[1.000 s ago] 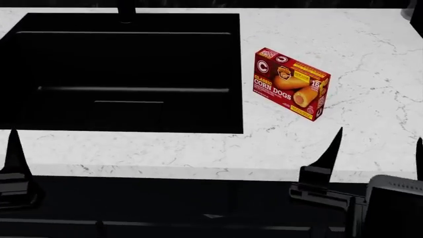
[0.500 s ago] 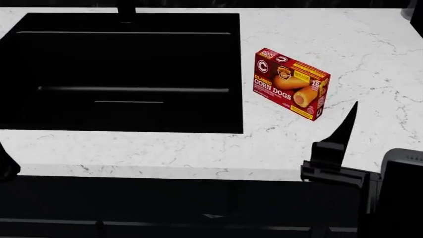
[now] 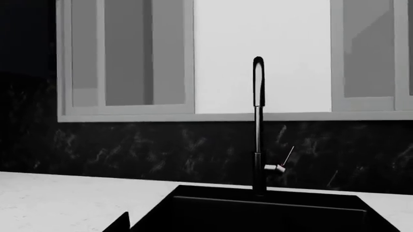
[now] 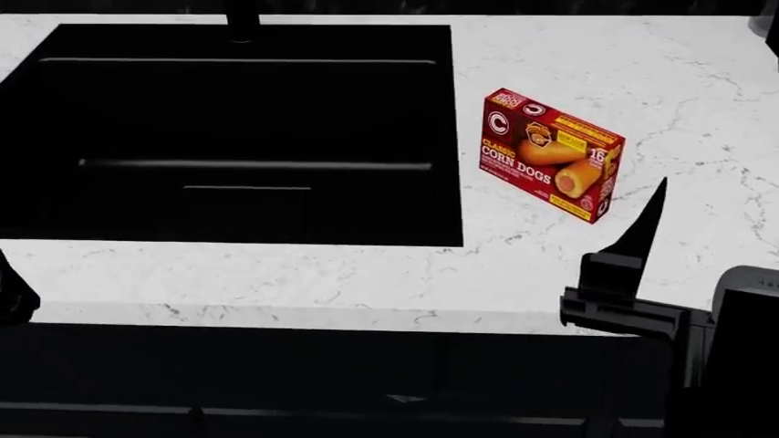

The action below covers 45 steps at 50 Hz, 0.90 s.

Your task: Turn the sink spout to the left.

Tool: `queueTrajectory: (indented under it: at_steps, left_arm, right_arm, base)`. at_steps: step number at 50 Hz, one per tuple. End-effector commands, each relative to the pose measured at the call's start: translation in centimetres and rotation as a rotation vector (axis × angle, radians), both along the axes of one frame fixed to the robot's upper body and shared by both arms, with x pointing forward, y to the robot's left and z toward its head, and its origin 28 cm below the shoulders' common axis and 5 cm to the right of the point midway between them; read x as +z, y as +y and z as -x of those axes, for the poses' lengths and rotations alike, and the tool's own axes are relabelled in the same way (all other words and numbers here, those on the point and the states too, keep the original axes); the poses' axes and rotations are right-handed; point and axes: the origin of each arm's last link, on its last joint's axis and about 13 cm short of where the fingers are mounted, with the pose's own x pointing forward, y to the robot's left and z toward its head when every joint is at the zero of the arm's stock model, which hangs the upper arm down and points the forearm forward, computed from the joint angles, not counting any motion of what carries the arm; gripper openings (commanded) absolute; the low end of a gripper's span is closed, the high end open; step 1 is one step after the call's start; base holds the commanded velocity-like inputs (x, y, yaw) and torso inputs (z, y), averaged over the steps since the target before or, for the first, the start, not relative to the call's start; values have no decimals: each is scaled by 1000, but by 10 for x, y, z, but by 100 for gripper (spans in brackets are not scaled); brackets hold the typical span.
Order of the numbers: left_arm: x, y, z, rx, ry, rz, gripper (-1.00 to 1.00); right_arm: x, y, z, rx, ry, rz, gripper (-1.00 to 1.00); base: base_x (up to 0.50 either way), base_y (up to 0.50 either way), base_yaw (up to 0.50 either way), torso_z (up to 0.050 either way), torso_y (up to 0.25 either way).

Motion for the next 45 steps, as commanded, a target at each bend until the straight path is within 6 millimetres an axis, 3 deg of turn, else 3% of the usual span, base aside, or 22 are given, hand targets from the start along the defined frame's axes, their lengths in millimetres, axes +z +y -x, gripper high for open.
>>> queueTrajectory:
  at_steps: [1,45]
  left_arm:
    - [0,0,1,-14,-5,-14,100]
    - [0,-2,0,-26,-6,-51,100]
  right_arm:
    - [2,1,1,28,-17,-5,100]
    - [-5,0,3,32,15,-8,100]
  base:
    - [62,449,0,0,0]
    - [146,426,0,0,0]
